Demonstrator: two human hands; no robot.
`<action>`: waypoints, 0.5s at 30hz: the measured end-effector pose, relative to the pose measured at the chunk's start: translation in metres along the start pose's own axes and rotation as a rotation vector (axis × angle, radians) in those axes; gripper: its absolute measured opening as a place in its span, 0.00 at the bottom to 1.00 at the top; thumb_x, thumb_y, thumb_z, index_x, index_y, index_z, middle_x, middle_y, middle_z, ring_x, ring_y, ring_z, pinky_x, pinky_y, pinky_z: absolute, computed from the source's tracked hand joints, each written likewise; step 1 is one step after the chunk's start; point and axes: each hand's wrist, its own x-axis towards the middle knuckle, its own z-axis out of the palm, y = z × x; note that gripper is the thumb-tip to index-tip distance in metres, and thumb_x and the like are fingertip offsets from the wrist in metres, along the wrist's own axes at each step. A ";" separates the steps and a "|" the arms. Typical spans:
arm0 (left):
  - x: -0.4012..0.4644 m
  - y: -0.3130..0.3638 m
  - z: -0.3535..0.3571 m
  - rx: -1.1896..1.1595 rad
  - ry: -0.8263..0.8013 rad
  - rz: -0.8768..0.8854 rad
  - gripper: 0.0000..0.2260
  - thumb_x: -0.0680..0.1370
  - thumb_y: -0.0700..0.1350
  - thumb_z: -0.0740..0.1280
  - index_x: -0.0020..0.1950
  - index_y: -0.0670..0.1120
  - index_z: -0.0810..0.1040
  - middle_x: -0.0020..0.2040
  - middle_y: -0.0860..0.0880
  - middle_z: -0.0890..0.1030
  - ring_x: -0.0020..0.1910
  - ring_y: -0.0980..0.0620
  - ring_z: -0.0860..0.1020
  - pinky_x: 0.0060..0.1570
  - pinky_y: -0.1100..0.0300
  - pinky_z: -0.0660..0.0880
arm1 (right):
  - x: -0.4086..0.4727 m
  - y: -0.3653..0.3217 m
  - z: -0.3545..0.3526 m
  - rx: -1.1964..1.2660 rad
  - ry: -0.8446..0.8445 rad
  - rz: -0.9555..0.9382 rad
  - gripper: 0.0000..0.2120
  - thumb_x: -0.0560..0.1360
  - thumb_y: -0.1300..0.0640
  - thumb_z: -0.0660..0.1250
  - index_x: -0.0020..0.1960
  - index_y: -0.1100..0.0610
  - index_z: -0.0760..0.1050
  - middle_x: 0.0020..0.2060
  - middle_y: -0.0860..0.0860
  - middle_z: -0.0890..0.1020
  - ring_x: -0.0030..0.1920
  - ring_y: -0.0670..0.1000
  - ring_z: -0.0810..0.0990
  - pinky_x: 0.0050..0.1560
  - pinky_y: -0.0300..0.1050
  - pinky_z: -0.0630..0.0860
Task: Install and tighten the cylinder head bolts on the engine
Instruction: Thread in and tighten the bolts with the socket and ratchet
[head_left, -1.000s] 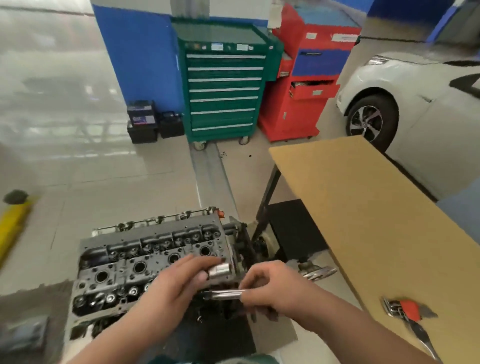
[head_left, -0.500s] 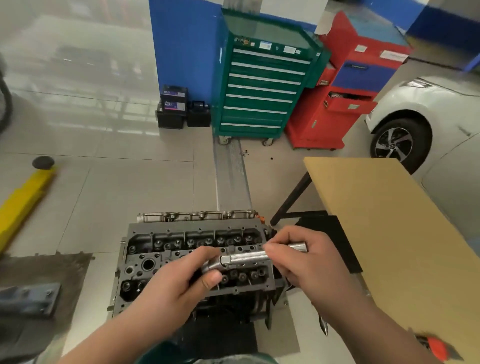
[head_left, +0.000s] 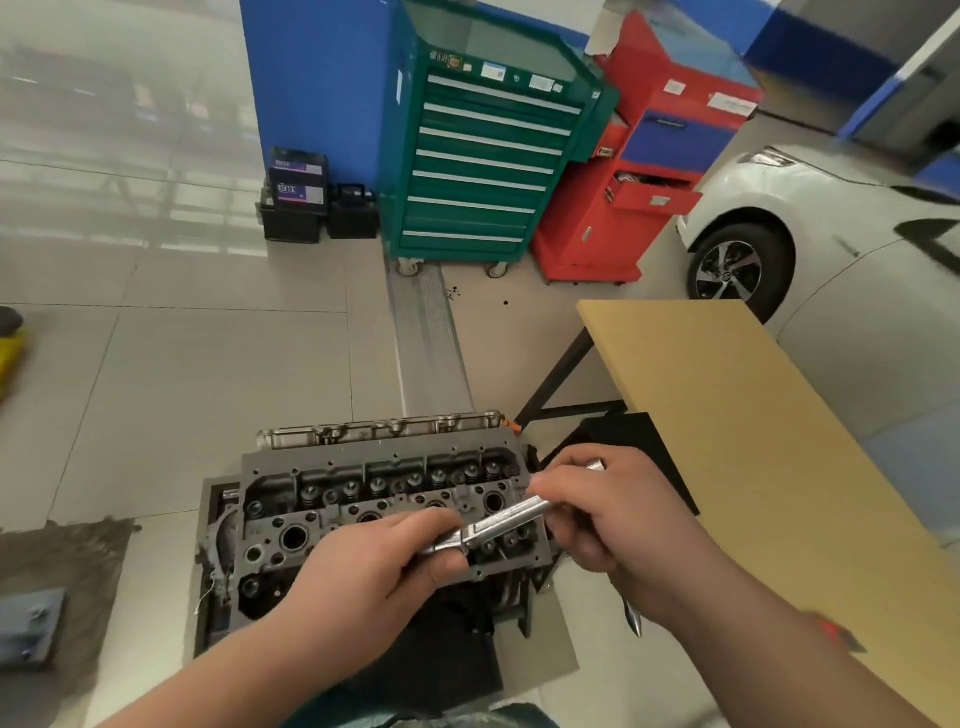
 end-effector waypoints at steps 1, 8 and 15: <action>0.001 0.001 0.001 -0.002 0.030 0.001 0.22 0.79 0.70 0.52 0.66 0.63 0.74 0.42 0.70 0.76 0.41 0.64 0.77 0.36 0.67 0.71 | 0.000 0.004 -0.002 0.088 -0.009 0.029 0.06 0.77 0.60 0.71 0.43 0.62 0.81 0.30 0.60 0.76 0.24 0.51 0.66 0.24 0.41 0.61; 0.013 0.009 0.010 0.097 0.214 0.147 0.15 0.83 0.63 0.57 0.65 0.59 0.75 0.44 0.63 0.82 0.35 0.60 0.79 0.28 0.62 0.73 | -0.001 0.031 -0.014 0.291 -0.038 0.061 0.05 0.74 0.58 0.73 0.44 0.60 0.82 0.32 0.62 0.75 0.24 0.51 0.67 0.23 0.40 0.62; 0.020 0.012 0.019 0.110 0.172 0.082 0.19 0.82 0.63 0.56 0.65 0.57 0.79 0.43 0.61 0.83 0.35 0.58 0.80 0.29 0.57 0.77 | 0.016 0.036 -0.027 0.247 -0.086 0.115 0.06 0.79 0.59 0.70 0.45 0.61 0.81 0.33 0.61 0.77 0.24 0.51 0.68 0.23 0.40 0.62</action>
